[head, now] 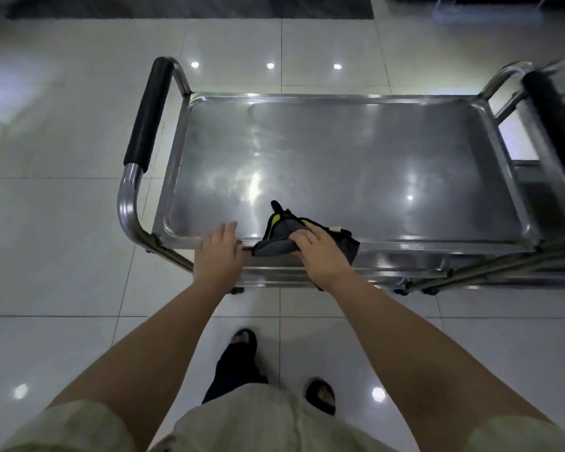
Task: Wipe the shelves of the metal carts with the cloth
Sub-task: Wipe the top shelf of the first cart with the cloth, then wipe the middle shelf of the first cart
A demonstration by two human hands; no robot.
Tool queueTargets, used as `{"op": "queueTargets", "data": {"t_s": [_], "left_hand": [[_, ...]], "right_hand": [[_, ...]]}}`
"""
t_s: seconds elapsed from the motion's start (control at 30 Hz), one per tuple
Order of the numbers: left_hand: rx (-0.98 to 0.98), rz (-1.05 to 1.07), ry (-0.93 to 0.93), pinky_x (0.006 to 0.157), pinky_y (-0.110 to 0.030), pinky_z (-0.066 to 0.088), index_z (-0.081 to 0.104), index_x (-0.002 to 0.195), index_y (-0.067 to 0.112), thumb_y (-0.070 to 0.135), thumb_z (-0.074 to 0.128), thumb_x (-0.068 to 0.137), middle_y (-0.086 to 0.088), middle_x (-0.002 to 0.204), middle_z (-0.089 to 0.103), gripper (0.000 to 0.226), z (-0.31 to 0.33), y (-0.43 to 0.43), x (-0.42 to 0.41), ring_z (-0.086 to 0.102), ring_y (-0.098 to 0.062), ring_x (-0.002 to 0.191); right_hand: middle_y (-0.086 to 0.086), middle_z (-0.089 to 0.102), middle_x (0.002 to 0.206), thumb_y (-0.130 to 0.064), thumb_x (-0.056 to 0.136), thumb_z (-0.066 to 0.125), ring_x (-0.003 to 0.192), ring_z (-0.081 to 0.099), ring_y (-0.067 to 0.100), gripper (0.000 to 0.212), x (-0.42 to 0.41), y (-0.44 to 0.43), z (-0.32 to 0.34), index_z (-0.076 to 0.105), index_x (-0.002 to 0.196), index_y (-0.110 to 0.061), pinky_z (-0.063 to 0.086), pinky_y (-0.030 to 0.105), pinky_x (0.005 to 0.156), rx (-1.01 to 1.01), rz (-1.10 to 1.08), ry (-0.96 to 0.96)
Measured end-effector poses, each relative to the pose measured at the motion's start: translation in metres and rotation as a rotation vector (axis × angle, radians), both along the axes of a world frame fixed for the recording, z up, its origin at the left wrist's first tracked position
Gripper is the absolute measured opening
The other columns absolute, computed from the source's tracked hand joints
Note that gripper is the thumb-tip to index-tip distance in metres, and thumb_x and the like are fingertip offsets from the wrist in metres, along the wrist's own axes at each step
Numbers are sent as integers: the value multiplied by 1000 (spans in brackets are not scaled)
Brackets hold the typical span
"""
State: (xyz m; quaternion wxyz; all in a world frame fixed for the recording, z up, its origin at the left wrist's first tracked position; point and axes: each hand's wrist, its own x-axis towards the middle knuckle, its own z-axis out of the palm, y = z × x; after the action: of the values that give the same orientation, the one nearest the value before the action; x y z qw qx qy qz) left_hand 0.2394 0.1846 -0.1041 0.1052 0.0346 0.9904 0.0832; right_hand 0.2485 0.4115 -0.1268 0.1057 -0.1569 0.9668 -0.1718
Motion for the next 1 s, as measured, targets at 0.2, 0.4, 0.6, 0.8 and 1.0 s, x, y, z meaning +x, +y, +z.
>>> {"op": "queueTargets", "data": {"t_s": [0.2, 0.4, 0.6, 0.8, 1.0], "left_hand": [[-19, 7, 25, 108, -45, 29, 35, 144, 22, 28, 38, 97, -6, 143, 45, 48, 10, 50, 63, 40, -29, 129], [-55, -17, -29, 110, -43, 23, 32, 146, 22, 30, 38, 96, -3, 147, 41, 50, 10, 81, 104, 39, -26, 131], [-59, -110, 2, 109, -44, 27, 37, 141, 23, 34, 43, 95, -1, 143, 44, 48, 6, 103, 114, 40, -24, 130], [-49, -275, -75, 113, -46, 23, 36, 142, 29, 41, 40, 97, 1, 149, 37, 47, -27, 129, 89, 30, -23, 138], [-15, -276, -56, 109, -48, 27, 43, 139, 28, 41, 44, 95, -2, 138, 49, 46, -84, 164, 58, 39, -27, 130]], "right_hand": [[11, 47, 141, -17, 102, 42, 139, 30, 32, 36, 57, 63, 7, 46, 137, -8, 11, 31, 116, -6, 8, 38], [9, 43, 146, -18, 103, 42, 144, 24, 28, 38, 100, 91, 12, 42, 140, -10, 17, 32, 116, -61, -49, -19], [9, 35, 151, -20, 105, 36, 143, 24, 25, 39, 131, 110, 6, 37, 142, -10, 15, 29, 115, -102, -242, -143], [8, 40, 147, -19, 104, 38, 138, 33, 25, 37, 140, 141, -20, 41, 140, -12, 27, 34, 113, -129, -445, -199], [14, 47, 141, -12, 101, 45, 128, 43, 32, 39, 125, 180, -76, 44, 139, -8, 35, 40, 107, -132, -551, -121]]}}
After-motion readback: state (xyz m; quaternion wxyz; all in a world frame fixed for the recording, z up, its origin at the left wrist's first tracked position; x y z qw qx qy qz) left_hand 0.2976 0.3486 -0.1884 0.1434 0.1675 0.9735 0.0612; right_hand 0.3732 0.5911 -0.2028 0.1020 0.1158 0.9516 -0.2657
